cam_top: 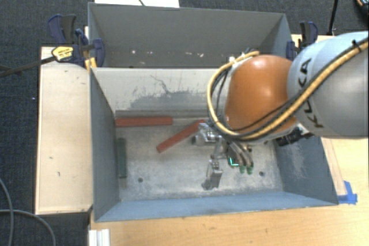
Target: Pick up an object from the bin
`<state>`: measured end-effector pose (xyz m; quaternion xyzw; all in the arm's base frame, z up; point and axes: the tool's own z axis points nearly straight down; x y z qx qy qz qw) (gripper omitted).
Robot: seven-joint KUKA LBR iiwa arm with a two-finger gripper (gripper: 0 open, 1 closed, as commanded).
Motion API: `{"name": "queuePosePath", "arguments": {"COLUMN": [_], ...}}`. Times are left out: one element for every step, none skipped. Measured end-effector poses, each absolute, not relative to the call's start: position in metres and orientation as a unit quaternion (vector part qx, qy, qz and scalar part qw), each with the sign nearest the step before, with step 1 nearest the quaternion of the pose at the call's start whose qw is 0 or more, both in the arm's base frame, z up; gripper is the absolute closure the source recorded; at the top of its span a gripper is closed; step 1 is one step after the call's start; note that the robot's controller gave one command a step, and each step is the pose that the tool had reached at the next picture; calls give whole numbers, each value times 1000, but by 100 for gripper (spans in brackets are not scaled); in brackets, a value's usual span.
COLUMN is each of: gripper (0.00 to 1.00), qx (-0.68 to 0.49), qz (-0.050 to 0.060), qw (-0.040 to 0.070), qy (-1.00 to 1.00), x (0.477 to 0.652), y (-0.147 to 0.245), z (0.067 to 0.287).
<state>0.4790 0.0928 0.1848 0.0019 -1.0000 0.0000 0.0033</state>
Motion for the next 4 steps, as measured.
{"name": "queuePosePath", "arguments": {"gripper": [0, 0, 100, 100], "qx": [-44, -3, -5, 17], "qz": [-1, 0, -1, -1], "qw": [-1, -1, -3, -6], "qy": [-999, -1000, -1000, -1000], "x": [540, 569, 569, 567], "y": [129, 134, 134, 138], "z": [131, 68, 71, 216]}}
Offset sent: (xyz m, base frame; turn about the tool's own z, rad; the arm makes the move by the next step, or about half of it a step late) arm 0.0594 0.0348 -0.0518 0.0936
